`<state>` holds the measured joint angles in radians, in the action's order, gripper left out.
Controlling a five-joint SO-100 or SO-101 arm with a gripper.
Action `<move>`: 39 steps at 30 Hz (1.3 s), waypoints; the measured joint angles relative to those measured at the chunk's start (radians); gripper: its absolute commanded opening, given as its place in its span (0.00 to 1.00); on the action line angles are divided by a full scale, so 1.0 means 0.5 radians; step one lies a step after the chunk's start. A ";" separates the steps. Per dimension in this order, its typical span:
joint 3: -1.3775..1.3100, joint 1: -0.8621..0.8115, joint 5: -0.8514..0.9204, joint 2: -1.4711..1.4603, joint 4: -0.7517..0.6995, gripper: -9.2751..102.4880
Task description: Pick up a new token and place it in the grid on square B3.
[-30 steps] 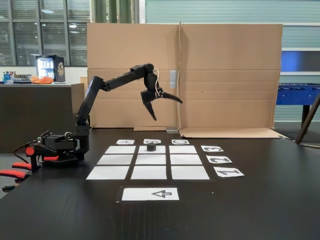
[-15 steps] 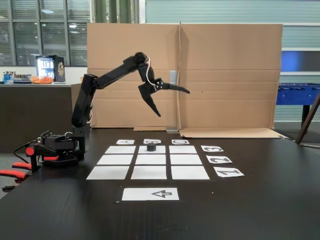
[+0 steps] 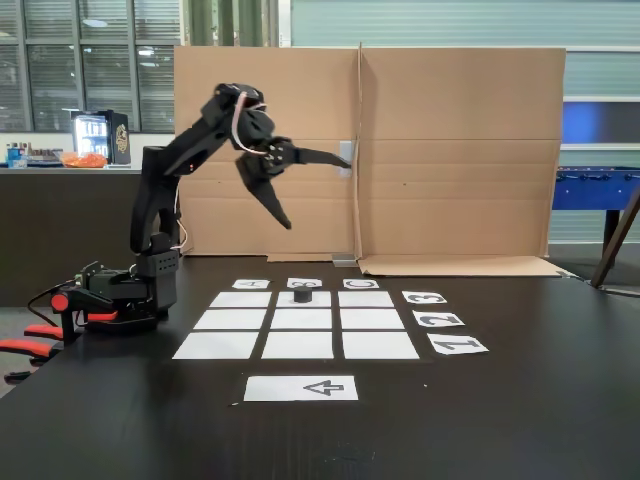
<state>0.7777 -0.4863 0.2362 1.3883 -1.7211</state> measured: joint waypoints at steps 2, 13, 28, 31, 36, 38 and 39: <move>0.138 -0.052 0.012 0.107 0.086 0.63; 1.325 -0.337 0.117 1.203 0.549 0.63; 2.451 -0.850 0.371 2.077 0.834 0.63; 2.755 -0.905 0.393 2.310 0.881 0.63; 3.169 -1.003 0.439 2.697 0.923 0.63; 3.252 -1.037 0.454 2.773 0.923 0.64; 3.301 -1.062 0.472 2.819 0.927 0.64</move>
<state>2.4283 -1.0170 0.4725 2.7980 -1.2579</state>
